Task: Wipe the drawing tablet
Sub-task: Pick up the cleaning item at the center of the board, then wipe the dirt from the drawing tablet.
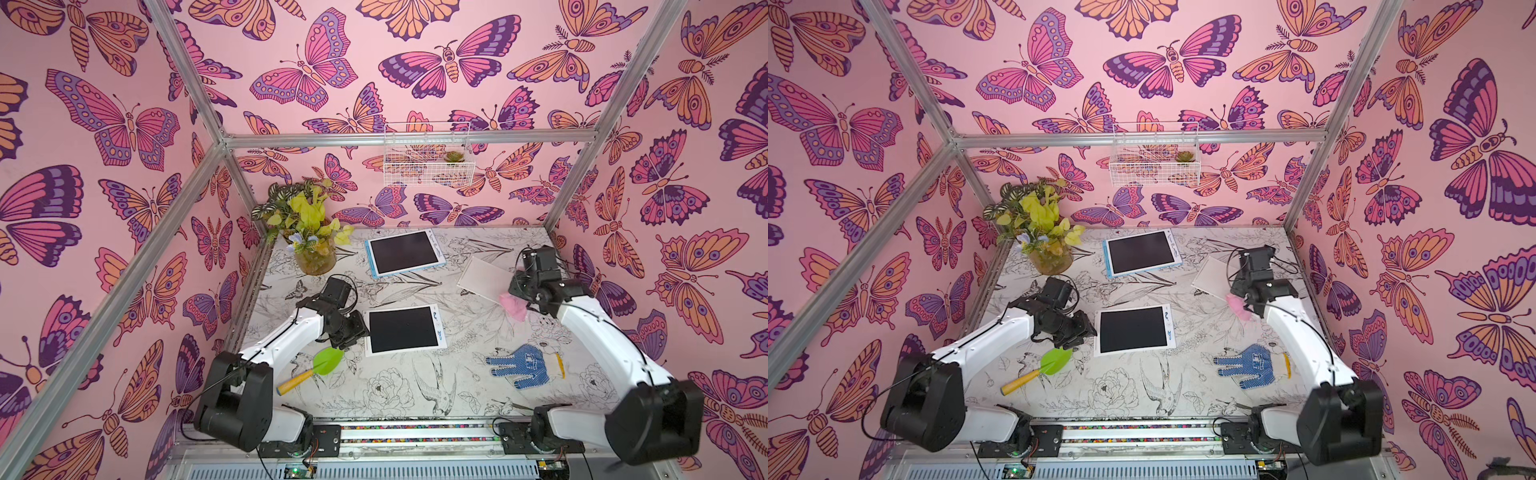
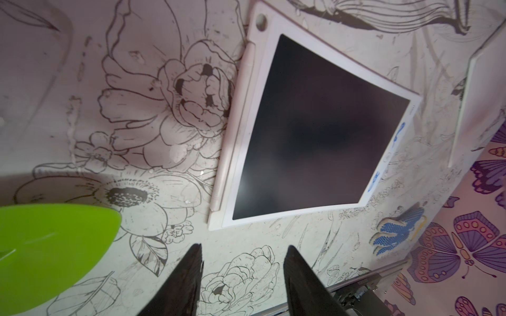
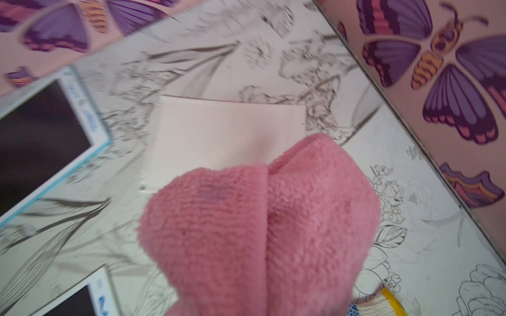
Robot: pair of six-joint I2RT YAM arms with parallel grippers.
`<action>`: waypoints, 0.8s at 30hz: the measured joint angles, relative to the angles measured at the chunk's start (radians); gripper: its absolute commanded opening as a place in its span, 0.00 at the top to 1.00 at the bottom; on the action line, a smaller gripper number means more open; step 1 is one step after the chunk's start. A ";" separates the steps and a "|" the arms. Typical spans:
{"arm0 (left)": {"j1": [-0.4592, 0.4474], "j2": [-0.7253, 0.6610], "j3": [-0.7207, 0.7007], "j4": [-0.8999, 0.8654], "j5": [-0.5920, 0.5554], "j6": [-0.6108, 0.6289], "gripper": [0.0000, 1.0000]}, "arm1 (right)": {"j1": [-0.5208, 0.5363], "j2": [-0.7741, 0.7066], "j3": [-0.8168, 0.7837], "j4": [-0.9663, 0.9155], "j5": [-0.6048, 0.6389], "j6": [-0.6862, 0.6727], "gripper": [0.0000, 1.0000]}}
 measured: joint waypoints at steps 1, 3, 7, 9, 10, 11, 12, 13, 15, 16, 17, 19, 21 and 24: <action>0.004 0.025 0.010 -0.002 -0.003 0.013 0.57 | 0.068 -0.024 -0.001 0.010 0.019 -0.013 1.00; 0.009 0.073 0.035 -0.004 -0.012 0.036 0.60 | 0.186 -0.039 -0.018 0.053 0.028 -0.047 1.00; 0.013 0.168 0.100 -0.006 -0.038 0.085 0.63 | 0.354 -0.002 -0.129 0.191 -0.031 -0.115 1.00; 0.013 0.201 0.123 -0.005 -0.052 0.105 0.64 | 0.410 0.040 -0.182 0.260 -0.069 -0.147 1.00; 0.013 0.218 0.133 -0.005 -0.060 0.115 0.65 | 0.438 0.068 -0.209 0.302 -0.091 -0.166 1.00; 0.013 0.232 0.140 -0.005 -0.065 0.124 0.65 | 0.455 0.088 -0.225 0.335 -0.108 -0.179 1.00; 0.013 0.248 0.148 -0.005 -0.071 0.131 0.65 | 0.477 0.115 -0.244 0.383 -0.129 -0.196 1.00; 0.013 0.264 0.154 -0.005 -0.076 0.137 0.65 | 0.493 0.140 -0.255 0.422 -0.146 -0.214 1.00; 0.011 0.293 0.162 -0.005 -0.084 0.147 0.65 | 0.515 0.188 -0.262 0.492 -0.168 -0.245 1.00; 0.010 0.305 0.164 -0.005 -0.090 0.150 0.65 | 0.522 0.217 -0.262 0.533 -0.175 -0.260 0.99; 0.008 0.313 0.166 -0.006 -0.095 0.151 0.65 | 0.525 0.239 -0.262 0.564 -0.178 -0.273 0.96; 0.003 0.319 0.175 -0.004 -0.105 0.151 0.65 | 0.528 0.279 -0.262 0.617 -0.177 -0.299 0.88; -0.003 0.327 0.182 -0.005 -0.109 0.151 0.66 | 0.528 0.315 -0.262 0.662 -0.170 -0.329 0.70; -0.015 0.330 0.188 -0.006 -0.122 0.151 0.66 | 0.528 0.338 -0.264 0.691 -0.129 -0.361 0.51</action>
